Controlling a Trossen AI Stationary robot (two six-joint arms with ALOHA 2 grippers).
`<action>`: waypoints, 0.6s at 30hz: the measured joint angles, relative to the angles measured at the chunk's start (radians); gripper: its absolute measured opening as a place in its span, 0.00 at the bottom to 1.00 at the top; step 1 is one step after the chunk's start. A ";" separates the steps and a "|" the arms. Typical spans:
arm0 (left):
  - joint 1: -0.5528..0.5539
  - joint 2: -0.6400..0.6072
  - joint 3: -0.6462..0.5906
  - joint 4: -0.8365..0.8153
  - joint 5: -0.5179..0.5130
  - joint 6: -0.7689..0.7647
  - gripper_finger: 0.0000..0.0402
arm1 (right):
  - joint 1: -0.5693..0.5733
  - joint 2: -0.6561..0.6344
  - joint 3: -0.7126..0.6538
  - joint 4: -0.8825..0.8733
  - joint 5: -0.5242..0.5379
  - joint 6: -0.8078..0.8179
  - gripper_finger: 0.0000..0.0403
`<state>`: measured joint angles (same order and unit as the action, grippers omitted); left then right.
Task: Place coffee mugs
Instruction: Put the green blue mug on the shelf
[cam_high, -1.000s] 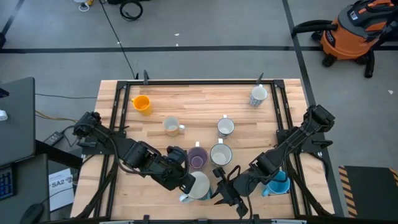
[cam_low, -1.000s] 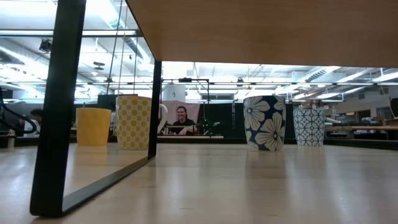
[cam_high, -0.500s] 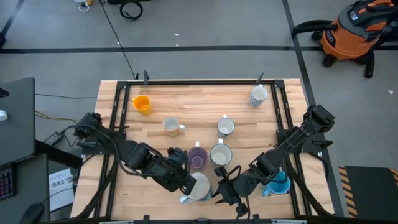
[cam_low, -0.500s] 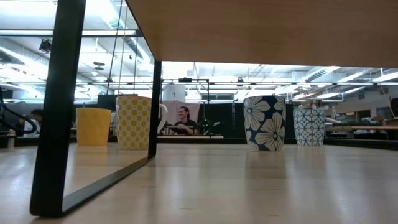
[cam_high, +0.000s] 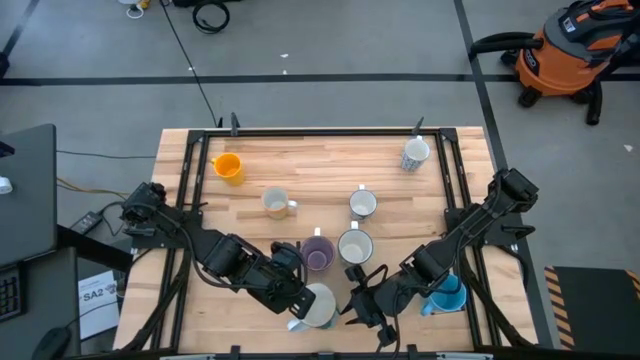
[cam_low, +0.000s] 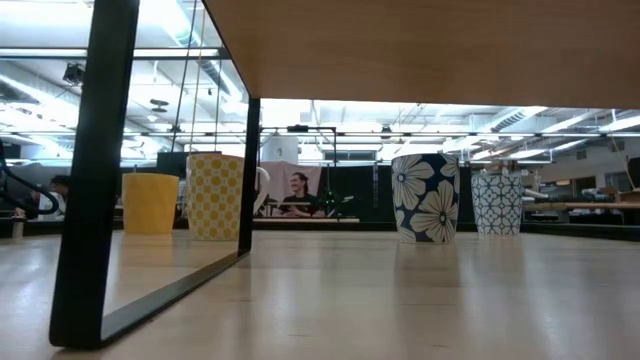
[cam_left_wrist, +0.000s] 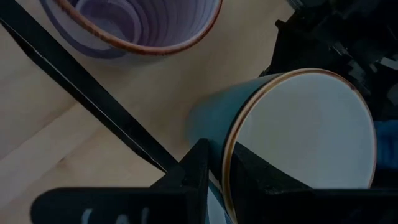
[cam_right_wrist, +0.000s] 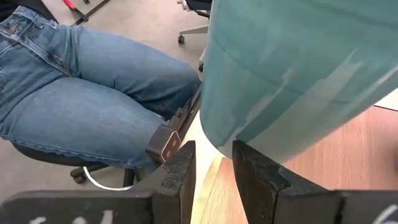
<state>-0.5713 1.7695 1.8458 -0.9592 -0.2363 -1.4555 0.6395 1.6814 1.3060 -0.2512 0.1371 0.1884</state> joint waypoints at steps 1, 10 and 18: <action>0.000 0.000 0.000 -0.001 -0.001 0.000 0.13 | 0.000 0.000 0.000 0.000 0.000 0.003 0.28; 0.000 0.000 0.000 -0.001 -0.004 0.000 0.13 | 0.002 0.000 0.000 0.047 -0.108 -0.005 0.28; 0.002 0.000 0.000 -0.005 -0.019 0.000 0.13 | 0.002 0.001 -0.011 0.057 -0.040 0.016 0.28</action>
<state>-0.5697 1.7695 1.8458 -0.9644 -0.2551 -1.4555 0.6411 1.6821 1.2949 -0.1940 0.0966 0.2047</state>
